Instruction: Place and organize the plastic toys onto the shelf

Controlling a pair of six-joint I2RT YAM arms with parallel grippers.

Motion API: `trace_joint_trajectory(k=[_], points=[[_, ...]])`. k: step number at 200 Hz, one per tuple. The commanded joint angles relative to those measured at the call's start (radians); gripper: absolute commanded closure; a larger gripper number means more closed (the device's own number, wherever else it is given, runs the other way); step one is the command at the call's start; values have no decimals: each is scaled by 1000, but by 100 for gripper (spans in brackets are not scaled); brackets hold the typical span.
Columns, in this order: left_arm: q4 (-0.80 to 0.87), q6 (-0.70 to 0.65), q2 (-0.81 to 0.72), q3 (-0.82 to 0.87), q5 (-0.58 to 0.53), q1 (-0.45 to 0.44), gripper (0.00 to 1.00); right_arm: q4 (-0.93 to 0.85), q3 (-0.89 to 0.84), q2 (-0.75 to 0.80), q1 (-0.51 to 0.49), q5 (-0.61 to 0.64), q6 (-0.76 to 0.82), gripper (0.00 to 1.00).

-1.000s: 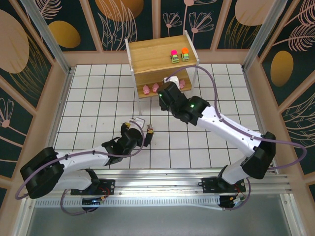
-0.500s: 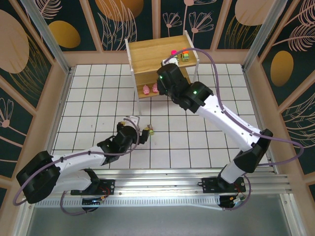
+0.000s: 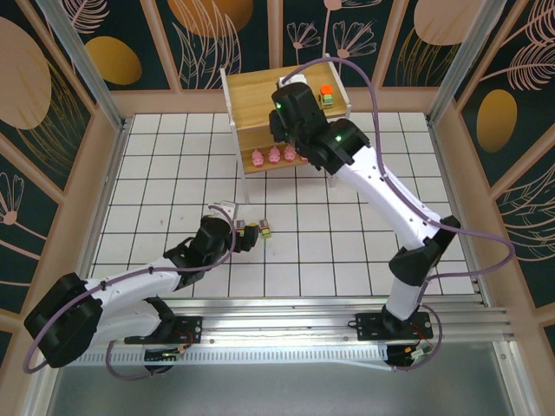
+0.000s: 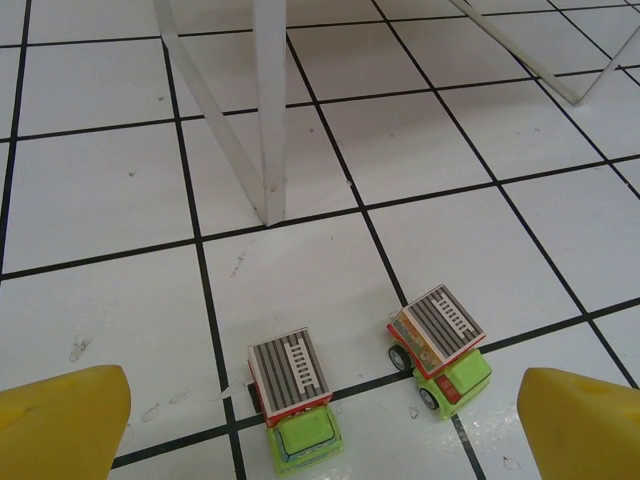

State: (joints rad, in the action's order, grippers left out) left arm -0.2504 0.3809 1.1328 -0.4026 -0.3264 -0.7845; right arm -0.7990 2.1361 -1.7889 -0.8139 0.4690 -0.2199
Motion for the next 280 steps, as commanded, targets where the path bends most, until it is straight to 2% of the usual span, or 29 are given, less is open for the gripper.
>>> trace_joint_trajectory(k=[1,38,78,280], points=[[-15,24,-13,17,37,23,1,-54,98,-50,27,-24,37,72],[-19,34,-20,26,67,51,1,-96,219,-139,68,-50,52,72],[-17,40,-15,26,78,71,1,-109,270,-191,101,-73,58,72],[-14,41,0,20,78,78,1,-111,254,-227,120,-89,68,68]])
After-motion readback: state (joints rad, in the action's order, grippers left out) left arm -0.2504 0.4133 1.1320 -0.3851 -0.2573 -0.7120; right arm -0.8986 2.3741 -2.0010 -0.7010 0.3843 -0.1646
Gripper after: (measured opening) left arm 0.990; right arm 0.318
